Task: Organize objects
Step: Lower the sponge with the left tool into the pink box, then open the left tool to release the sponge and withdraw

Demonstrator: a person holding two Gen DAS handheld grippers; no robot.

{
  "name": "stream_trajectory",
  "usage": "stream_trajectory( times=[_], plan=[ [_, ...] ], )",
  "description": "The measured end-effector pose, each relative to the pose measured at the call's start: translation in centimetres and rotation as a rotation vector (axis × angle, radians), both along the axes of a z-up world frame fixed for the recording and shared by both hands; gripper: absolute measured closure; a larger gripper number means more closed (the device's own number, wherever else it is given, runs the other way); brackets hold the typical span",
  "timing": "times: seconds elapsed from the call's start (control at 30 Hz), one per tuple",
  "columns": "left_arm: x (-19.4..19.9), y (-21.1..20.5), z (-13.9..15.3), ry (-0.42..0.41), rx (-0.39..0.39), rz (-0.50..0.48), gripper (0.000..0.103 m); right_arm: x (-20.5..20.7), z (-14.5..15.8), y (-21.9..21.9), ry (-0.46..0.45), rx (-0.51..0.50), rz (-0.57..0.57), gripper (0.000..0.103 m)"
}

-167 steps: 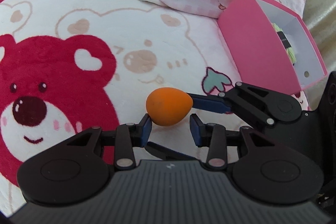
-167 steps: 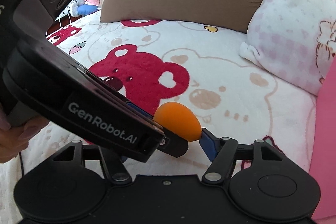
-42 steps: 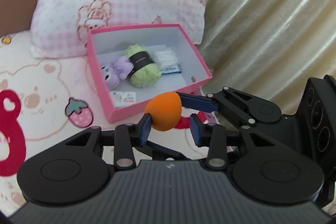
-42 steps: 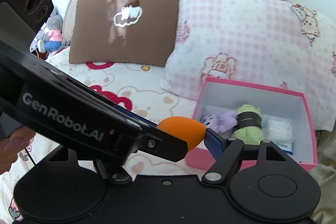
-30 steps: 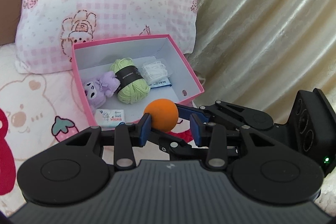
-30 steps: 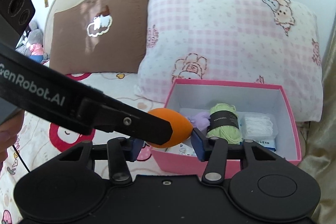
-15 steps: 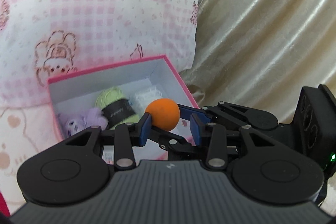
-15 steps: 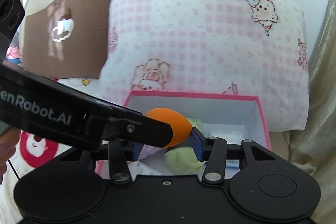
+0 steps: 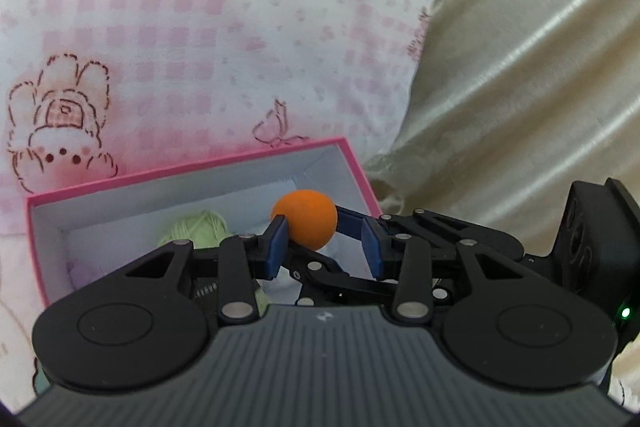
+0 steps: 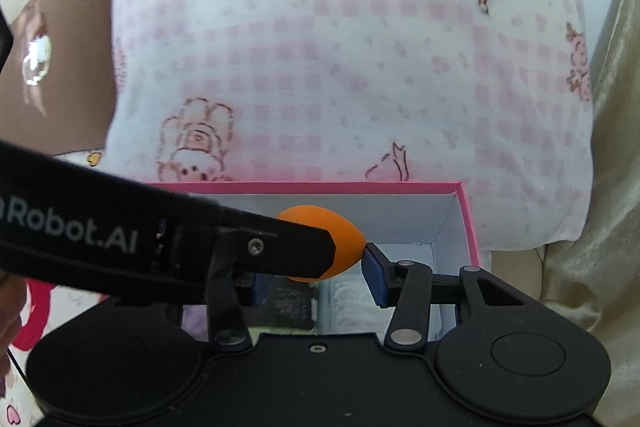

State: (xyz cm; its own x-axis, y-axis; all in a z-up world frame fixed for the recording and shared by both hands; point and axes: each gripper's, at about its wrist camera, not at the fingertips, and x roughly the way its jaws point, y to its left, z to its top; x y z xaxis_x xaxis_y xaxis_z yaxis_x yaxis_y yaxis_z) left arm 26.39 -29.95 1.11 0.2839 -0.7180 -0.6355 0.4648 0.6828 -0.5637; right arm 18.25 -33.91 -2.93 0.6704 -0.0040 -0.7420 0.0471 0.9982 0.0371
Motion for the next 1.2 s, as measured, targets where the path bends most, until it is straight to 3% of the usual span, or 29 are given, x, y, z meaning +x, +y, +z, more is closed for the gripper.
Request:
stream_trajectory(
  times=[0.23, 0.4, 0.6, 0.67, 0.73, 0.87, 1.07, 1.2],
  plan=[
    [2.0, -0.8, -2.4, 0.087, 0.008, 0.039, 0.065, 2.4, -2.1, -0.9, 0.041, 0.011, -0.021, 0.051],
    [2.3, -0.8, -3.5, 0.082, 0.001, 0.075, 0.065, 3.2, -3.0, -1.1, 0.050, -0.032, -0.024, 0.051],
    [2.9, -0.8, -4.0, 0.070, 0.079, 0.114, 0.067, 4.1, -4.8, -2.3, 0.080, -0.008, -0.074, 0.049],
    [2.8, -0.4, -3.9, 0.070, 0.079, 0.125, 0.067, 4.2, -5.0, -2.5, 0.078, -0.002, -0.079, 0.048],
    [2.5, -0.1, -3.6, 0.054, 0.101, 0.138, 0.066, 4.3, -5.0, -2.8, 0.078, 0.032, -0.077, 0.035],
    [1.7, 0.7, -2.5, 0.055, 0.192, 0.170, 0.061, 3.5, -4.7, -2.7, 0.062, 0.043, -0.060, 0.032],
    [-0.7, 2.7, -0.1, 0.010, 0.225, 0.200, 0.050, 0.3, -2.5, -2.0, -0.034, 0.061, -0.063, 0.032],
    [-3.3, 4.4, 1.5, -0.053, 0.242, 0.193, 0.039, -2.6, -1.3, -1.2, -0.063, 0.040, -0.030, 0.022]
  ],
)
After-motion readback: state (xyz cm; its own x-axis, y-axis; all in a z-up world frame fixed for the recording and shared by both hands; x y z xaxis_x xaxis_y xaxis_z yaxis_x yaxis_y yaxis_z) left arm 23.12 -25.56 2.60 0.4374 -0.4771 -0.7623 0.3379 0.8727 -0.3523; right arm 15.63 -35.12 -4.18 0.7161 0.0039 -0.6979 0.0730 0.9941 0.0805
